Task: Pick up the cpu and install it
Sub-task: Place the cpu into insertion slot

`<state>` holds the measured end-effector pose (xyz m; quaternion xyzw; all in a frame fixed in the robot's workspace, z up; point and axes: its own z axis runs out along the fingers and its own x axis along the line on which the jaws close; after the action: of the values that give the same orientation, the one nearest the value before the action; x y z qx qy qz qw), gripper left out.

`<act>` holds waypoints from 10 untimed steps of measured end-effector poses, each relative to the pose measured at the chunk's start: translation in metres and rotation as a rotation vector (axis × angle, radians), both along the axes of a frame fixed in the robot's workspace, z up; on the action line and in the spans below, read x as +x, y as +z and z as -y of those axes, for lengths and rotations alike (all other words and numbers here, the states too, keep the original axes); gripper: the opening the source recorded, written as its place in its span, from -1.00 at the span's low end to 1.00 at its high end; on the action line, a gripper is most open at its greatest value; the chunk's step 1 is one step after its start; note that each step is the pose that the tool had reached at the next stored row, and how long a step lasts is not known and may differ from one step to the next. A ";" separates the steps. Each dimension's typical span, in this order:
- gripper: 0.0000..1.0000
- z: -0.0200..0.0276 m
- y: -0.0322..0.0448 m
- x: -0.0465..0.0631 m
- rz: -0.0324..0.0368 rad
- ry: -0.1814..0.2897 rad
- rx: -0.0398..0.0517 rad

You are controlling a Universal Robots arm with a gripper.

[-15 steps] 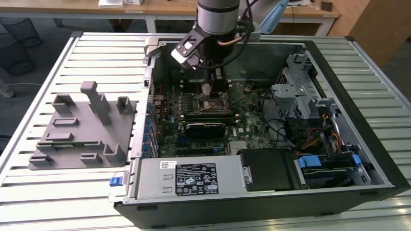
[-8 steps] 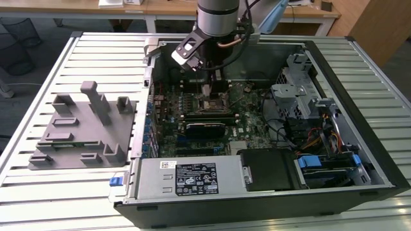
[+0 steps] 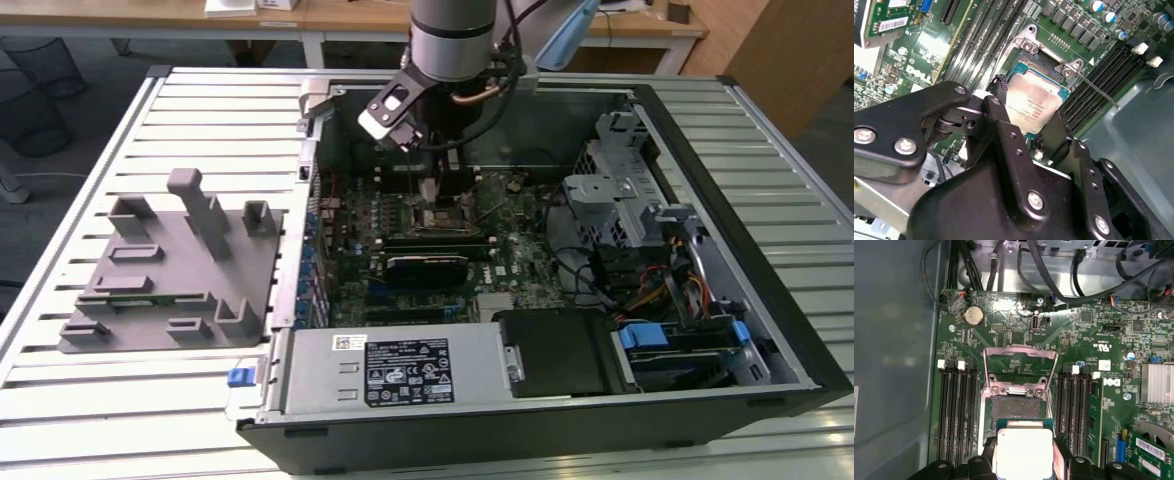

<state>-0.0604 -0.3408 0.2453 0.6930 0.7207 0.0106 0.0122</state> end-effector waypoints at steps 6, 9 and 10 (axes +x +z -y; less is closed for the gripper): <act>0.06 -0.0010 -0.0055 0.001 -0.0001 -0.001 0.0003; 0.06 -0.0011 -0.0089 0.001 0.0000 -0.002 0.0002; 0.06 -0.0011 -0.0099 0.001 0.0000 -0.002 0.0003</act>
<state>-0.0592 -0.3397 0.2354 0.6939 0.7199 0.0107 0.0121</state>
